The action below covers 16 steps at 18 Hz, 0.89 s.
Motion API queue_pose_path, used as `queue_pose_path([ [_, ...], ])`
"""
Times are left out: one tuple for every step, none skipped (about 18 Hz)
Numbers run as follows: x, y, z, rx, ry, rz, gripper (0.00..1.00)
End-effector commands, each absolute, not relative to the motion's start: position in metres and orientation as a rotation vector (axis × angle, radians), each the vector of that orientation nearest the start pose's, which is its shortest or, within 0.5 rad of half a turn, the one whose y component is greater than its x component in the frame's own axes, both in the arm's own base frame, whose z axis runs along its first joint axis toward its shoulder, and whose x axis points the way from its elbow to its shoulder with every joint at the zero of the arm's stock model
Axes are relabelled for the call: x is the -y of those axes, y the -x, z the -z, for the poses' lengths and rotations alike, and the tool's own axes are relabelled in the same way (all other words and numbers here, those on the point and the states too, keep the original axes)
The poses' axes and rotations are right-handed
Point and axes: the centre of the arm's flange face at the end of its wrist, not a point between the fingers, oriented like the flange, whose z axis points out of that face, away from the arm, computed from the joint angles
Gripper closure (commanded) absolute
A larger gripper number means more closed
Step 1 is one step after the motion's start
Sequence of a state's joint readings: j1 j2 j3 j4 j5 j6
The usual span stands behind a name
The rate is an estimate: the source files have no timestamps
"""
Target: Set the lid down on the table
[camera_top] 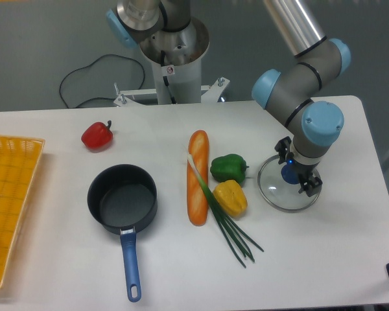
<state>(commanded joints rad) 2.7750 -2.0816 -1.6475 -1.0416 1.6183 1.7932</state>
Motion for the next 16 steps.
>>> queue_pose_path([
  [-0.3450,0.5402,-0.2107,-0.932,3.055,0.087,0.00],
  [-0.3450,0.5402,-0.2107,-0.932,3.055,0.087,0.00],
  [-0.3448,0.5397,-0.2101,-0.934,3.054,0.090,0.00],
  [-0.3439,0.5400,-0.2109,-0.932,3.055,0.090,0.00],
  [-0.3421,0.5406,-0.2103,-0.927,3.056,0.092,0.00],
  [-0.3421,0.5406,-0.2103,-0.929,3.055,0.092,0.00],
  [-0.3419,0.5402,-0.2096,-0.934,3.054,0.095,0.03],
  [-0.3417,0.5397,-0.2090,-0.946,3.050,0.098,0.06],
  [-0.3410,0.5406,-0.2106,-0.955,3.047,0.093,0.13],
  [-0.3393,0.5415,-0.2104,-0.962,3.044,0.096,0.15],
  [-0.3367,0.5431,-0.2104,-0.969,3.043,0.097,0.18],
  [-0.3375,0.5426,-0.2104,-0.976,3.041,0.097,0.22],
  [-0.3373,0.5425,-0.2103,-0.977,3.042,0.099,0.28],
  [-0.3373,0.5425,-0.2103,-0.977,3.042,0.099,0.31],
  [-0.3365,0.5430,-0.2103,-0.972,3.043,0.099,0.38],
  [-0.3363,0.5431,-0.2103,-0.973,3.045,0.099,0.40],
])
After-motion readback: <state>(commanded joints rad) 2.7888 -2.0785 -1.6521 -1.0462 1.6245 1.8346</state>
